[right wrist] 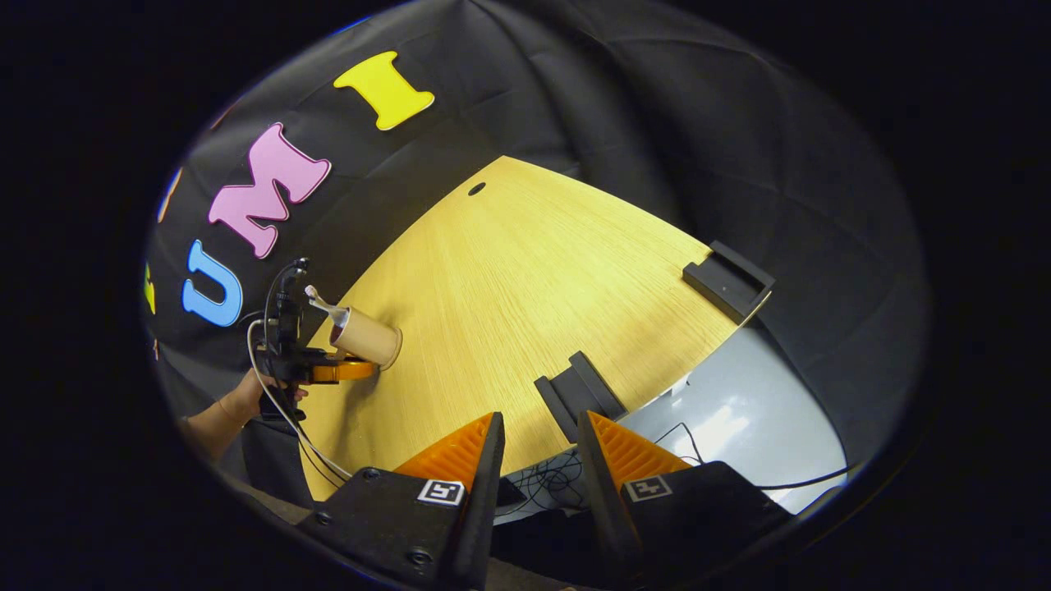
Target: Put the toothbrush and toothpaste on the desktop into the cup, then pick up the cup and place it on the coaster on the desktop.
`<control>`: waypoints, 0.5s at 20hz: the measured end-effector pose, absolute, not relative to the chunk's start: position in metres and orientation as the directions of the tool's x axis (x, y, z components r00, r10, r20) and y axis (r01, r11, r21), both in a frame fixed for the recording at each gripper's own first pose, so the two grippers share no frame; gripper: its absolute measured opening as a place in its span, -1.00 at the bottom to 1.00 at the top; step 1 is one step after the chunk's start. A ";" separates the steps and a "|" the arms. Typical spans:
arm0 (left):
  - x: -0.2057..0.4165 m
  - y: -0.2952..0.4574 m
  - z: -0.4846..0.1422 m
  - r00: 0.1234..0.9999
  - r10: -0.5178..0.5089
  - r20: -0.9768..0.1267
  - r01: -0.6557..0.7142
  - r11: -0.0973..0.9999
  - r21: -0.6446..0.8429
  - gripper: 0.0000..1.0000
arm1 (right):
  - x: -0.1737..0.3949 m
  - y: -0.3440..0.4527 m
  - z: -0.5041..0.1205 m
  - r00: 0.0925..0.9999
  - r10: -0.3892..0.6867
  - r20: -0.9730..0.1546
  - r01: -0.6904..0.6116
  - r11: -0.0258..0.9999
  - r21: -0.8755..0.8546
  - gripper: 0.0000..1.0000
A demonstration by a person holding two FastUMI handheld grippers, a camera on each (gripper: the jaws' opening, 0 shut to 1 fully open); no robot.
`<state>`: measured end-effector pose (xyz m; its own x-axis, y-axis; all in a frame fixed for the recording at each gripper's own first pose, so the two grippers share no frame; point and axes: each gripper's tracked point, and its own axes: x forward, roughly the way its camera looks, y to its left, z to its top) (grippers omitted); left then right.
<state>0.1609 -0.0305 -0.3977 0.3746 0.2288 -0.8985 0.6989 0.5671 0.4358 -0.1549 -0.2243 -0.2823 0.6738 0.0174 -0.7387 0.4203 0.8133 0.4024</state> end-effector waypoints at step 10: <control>0.146 -0.037 -0.358 0.431 0.171 -0.886 0.677 0.588 0.443 0.59 | -0.135 -0.200 -0.281 0.682 0.055 -0.729 0.377 0.828 0.415 0.11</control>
<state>0.1460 -0.0369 -0.3583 0.4312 0.1714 -0.8858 0.6767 0.5880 0.4432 -0.1349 -0.2005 -0.2811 0.6823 0.0552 -0.7289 0.3767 0.8281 0.4153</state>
